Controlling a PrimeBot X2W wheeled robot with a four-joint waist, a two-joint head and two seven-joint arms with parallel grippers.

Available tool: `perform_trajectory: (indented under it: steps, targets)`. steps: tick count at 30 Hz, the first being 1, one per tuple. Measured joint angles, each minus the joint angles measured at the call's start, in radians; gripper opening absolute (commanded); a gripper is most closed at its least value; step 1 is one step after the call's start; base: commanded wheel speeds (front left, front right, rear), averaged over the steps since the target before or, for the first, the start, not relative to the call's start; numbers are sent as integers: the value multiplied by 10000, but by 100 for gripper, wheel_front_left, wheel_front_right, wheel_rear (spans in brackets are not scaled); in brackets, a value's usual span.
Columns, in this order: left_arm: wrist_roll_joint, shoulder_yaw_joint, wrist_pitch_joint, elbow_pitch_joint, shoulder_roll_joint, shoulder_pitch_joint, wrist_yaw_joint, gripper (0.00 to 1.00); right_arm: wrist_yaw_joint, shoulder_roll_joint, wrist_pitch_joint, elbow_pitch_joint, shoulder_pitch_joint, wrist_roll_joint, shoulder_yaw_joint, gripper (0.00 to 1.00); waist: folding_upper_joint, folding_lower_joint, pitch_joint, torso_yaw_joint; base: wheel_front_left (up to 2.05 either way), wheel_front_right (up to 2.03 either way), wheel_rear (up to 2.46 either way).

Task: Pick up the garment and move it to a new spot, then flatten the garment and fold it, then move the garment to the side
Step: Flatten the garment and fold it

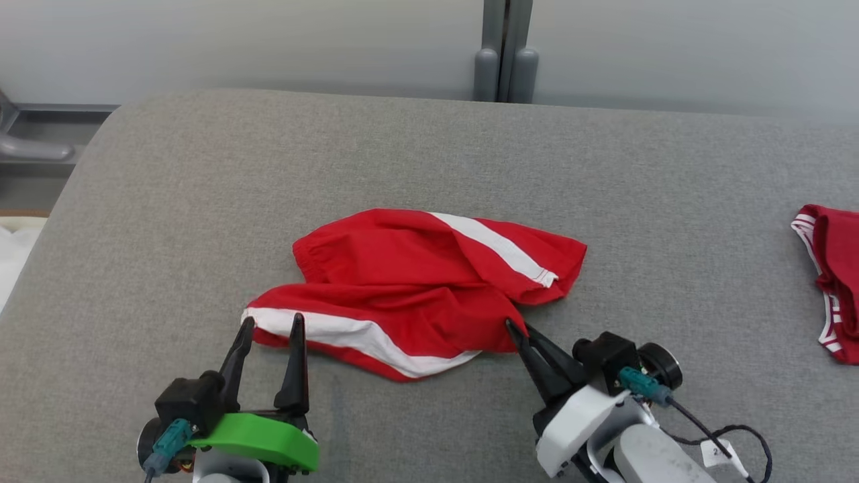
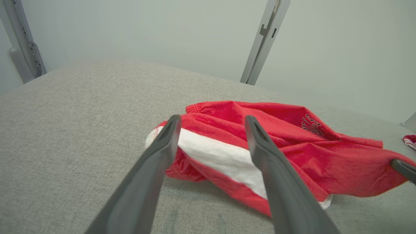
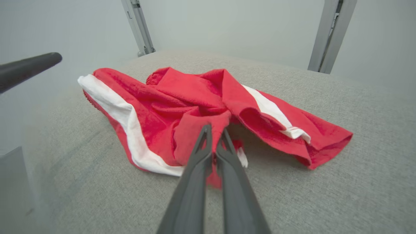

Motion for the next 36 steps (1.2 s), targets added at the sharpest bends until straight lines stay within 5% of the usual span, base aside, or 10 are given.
perform_trajectory:
  steps: [9, 16, 27, 34, 35, 36]
  targets:
    - [247, 435, 0, -518, -42, 154, -65, 100, 0, 4, 604, -3120, 1197, 109, 562, 0, 0, 0, -376, -432, 0, 0, 0]
    - [332, 441, 0, -782, -123, 164, -144, 100, 0, 8, 1887, -4521, 1270, -247, -525, 0, 0, 0, -313, -398, 0, 0, 0]
    - [343, -213, 0, -819, -257, -363, -238, 100, 0, -134, 2286, -326, -1152, -1582, -3421, 0, 0, 1, 373, 199, 0, 0, 0]
    - [268, -965, 0, -646, -282, -896, -272, 100, 0, -631, 1847, 2033, -2601, -2061, -4387, 0, 0, 1, 868, 538, 0, 0, 0]
    - [230, -1037, 0, -637, -282, -943, -276, 100, 0, -681, 1799, 2259, -2736, -2142, -4416, 4, 0, 1, 917, 555, 0, 0, 0]
    - [207, -1124, 0, -623, -282, -1002, -276, 100, 0, -729, 1693, 2527, -2893, -2182, -4435, 49, 0, 1, 972, 567, 0, 0, 0]
